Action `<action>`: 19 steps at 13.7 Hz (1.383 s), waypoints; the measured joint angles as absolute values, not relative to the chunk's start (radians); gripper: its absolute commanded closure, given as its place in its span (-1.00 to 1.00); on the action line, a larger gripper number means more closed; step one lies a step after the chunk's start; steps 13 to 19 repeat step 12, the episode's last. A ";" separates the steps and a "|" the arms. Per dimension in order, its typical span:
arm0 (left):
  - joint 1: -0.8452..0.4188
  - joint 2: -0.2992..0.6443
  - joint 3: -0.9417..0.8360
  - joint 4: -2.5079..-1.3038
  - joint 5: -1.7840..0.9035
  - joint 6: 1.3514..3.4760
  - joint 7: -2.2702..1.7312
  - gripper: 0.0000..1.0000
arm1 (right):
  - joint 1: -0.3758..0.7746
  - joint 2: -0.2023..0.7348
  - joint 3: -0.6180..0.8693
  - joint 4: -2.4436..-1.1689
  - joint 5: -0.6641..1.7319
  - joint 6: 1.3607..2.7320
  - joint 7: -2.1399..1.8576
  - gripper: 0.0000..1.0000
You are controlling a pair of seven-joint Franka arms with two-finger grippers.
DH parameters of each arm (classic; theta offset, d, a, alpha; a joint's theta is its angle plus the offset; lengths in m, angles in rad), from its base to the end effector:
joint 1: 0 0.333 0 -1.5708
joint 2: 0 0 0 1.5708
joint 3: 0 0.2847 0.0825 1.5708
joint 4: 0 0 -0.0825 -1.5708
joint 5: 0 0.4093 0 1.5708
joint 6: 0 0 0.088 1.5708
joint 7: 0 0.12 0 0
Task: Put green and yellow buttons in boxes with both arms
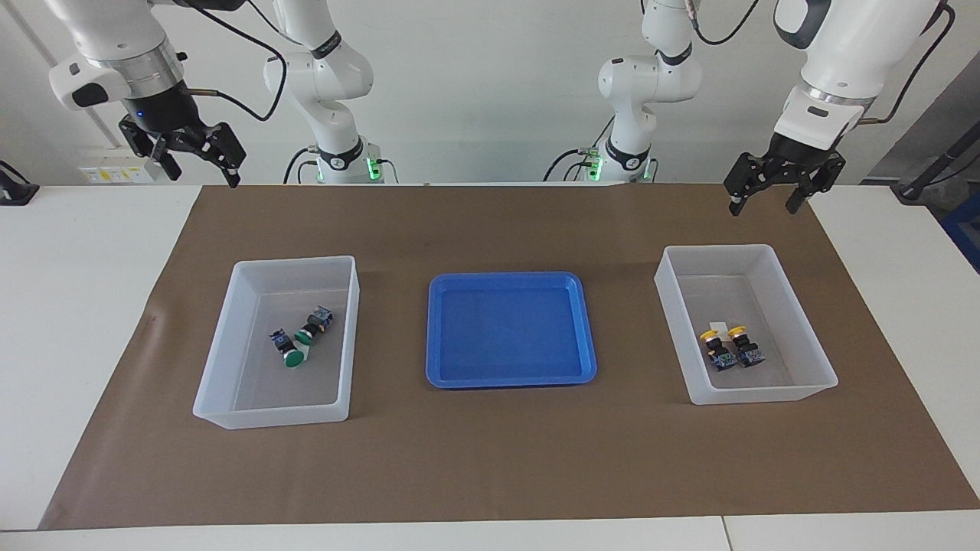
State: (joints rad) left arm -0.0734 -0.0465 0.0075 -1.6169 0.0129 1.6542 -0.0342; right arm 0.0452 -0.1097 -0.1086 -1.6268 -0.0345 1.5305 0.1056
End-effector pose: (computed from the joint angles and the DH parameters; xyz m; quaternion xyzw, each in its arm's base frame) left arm 0.5750 -0.0364 0.5917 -0.9990 0.0161 -0.0421 0.0042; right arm 0.5433 -0.0417 0.6102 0.9963 -0.0849 0.0066 0.0112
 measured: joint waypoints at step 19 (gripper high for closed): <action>-0.073 -0.049 0.030 -1.606 0.013 1.565 -0.029 -1.00 | 0.034 -0.110 -0.113 -1.636 -0.035 1.537 0.106 -1.00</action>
